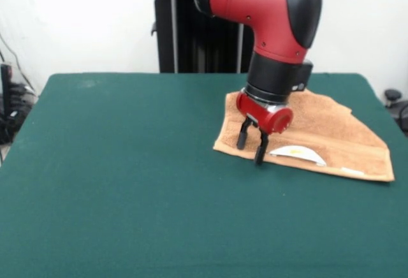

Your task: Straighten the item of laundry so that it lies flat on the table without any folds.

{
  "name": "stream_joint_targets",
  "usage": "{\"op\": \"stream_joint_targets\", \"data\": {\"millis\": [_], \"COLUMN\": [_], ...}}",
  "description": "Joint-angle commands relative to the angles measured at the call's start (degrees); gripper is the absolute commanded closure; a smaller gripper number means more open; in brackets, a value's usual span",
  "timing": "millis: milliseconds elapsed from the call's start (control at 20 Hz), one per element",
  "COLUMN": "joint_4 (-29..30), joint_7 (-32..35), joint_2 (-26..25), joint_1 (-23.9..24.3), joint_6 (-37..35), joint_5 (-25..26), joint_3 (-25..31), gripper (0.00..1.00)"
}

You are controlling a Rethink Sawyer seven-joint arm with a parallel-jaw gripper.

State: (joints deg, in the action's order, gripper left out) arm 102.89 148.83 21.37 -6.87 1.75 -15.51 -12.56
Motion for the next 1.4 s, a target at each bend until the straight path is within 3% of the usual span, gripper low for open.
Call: {"op": "stream_joint_targets", "data": {"millis": [50,200,300,1400], "joint_4": [4.88,6.54,6.92,3.31], "joint_7": [2.87,2.95,3.86,8.16], "joint_2": [1.27,4.43,3.86,-12.29], "joint_1": [-4.78,-6.00,-6.46,-2.18], "joint_6": [-12.64,-15.30,-13.88,5.85], "joint_5": [1.76,2.00,1.65,2.39], "joint_3": [6.66,5.11,5.03,8.88], "gripper": [0.00,0.00,0.00,0.00]}}
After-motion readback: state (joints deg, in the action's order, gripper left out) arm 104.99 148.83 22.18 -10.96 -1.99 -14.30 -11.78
